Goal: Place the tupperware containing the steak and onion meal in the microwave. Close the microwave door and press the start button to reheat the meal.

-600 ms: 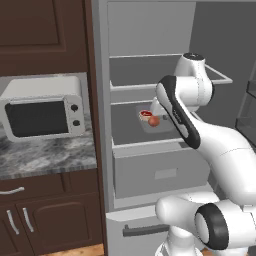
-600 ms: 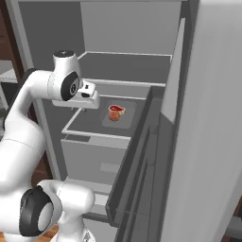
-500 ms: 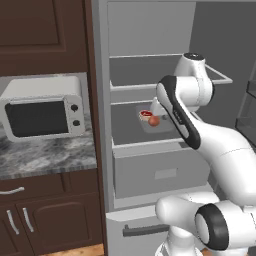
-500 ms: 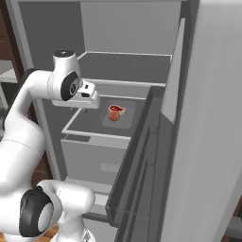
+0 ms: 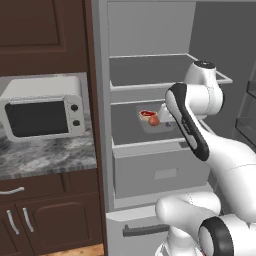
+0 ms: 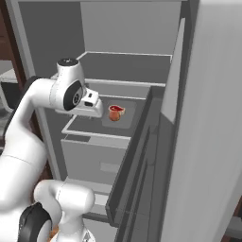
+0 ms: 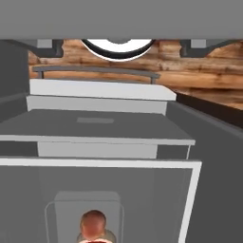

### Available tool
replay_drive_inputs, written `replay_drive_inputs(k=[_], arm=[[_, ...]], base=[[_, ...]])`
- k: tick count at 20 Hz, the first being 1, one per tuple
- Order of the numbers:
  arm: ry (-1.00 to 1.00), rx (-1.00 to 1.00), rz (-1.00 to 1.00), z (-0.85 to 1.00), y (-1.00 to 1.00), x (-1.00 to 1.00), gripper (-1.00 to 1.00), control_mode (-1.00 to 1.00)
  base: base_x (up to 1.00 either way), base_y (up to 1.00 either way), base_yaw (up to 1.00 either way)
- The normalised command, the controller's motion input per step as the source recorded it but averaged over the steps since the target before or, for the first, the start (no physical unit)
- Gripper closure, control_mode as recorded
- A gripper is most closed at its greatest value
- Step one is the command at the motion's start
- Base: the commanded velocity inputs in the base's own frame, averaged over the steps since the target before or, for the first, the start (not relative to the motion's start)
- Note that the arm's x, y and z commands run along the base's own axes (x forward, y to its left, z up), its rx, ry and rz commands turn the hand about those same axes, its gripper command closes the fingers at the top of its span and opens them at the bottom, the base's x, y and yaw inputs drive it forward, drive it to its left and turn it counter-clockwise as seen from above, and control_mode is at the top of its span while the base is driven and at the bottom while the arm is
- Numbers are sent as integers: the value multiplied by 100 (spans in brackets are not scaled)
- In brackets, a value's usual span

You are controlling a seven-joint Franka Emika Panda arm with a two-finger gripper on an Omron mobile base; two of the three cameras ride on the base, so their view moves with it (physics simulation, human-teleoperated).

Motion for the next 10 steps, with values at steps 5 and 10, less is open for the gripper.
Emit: replay_drive_inputs(k=[5, 10], arm=[[-5, 0, -21, -52, -30, -6, -100, -100], [-5, 0, -26, -60, -21, 13, -100, -100]], base=[[0, 0, 0], [0, 0, 0]])
